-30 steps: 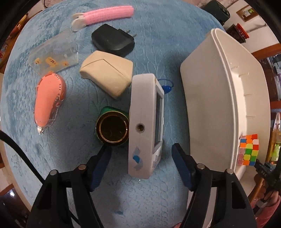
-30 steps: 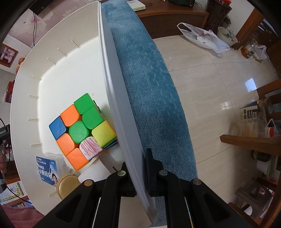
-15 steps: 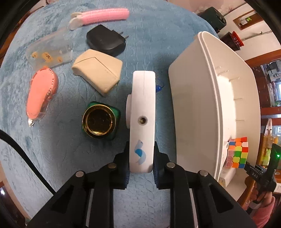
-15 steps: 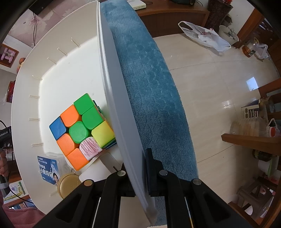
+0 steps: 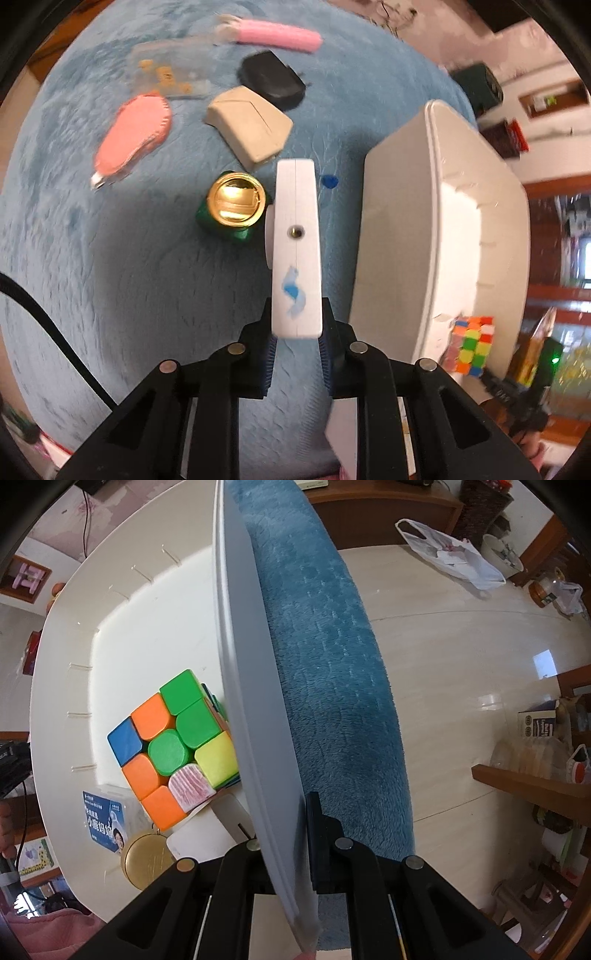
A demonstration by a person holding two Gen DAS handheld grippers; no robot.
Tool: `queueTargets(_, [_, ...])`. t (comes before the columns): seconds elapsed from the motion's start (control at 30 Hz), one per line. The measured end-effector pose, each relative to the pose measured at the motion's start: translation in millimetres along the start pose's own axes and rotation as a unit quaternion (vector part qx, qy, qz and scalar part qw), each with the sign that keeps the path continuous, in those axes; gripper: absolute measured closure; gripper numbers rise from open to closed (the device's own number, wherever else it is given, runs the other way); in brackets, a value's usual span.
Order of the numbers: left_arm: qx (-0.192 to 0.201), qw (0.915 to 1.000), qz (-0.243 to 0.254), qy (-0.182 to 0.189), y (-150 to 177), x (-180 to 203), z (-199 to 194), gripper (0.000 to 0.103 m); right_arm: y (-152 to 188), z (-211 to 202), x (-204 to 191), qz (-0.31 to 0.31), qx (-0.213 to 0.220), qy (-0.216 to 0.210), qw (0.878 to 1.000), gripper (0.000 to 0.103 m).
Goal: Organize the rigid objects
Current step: 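Carry the white console into the tray and release it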
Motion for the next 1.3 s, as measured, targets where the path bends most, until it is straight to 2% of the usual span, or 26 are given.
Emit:
queueTargets(0.13, [0.033, 0.9989, -0.03, 0.012, 9.9, 1.4, -23.0, 0.082, -1.2, 1.6, 0.1, -0.005, -0.008, -0.003, 1.0, 0.095])
queueTargets(0.27, [0.081, 0.9938, -0.066, 0.038, 16.4, -0.6, -51.3, 0.082, -1.2, 2.6, 0.7, -0.01, -0.014, -0.006, 1.0, 0.095])
queueTargets(0.43, [0.131, 0.9848, -0.093, 0.065, 27.5, -0.7, -80.1, 0.082, -0.6, 3.5, -3.8, -0.042, -0.024, -0.004, 0.999, 0.095])
queueTargets(0.63, [0.201, 0.9715, -0.104, 0.07, 18.8, 10.3, -105.8, 0.082, 3.9, 3.6, -10.1, -0.078, -0.031, -0.003, 0.996, 0.094])
queueTargets(0.73, [0.226, 0.963, -0.117, 0.09, 15.5, 12.9, -113.6, 0.082, 5.7, 2.6, -12.5, -0.095, -0.033, -0.004, 0.995, 0.094])
queueTargets(0.9, [0.25, 0.9567, -0.112, 0.1, 19.1, 26.7, -120.6, 0.082, 7.5, 2.2, -17.8, -0.122, -0.037, -0.006, 0.992, 0.093])
queueTargets(1.0, [0.253, 0.9563, -0.107, 0.101, 24.0, 35.8, -119.4, 0.082, 9.0, 1.0, -19.3, -0.134, -0.039, -0.005, 0.99, 0.093])
queueTargets(1.3, [0.217, 0.9687, -0.053, 0.108, 37.0, 79.4, -96.6, 0.082, 14.7, -3.2, -24.2, -0.16, -0.041, 0.0, 0.986, 0.092])
Point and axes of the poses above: each gripper's, at about its wrist camera, not at the fingertips, and z roughly the way its jaws point, x to its right, y to its underside, the point moved 8 cm from there along z, roughly the way its jaws point, and after that the axes turned 6 degrees about z, right-handed, at the moved point
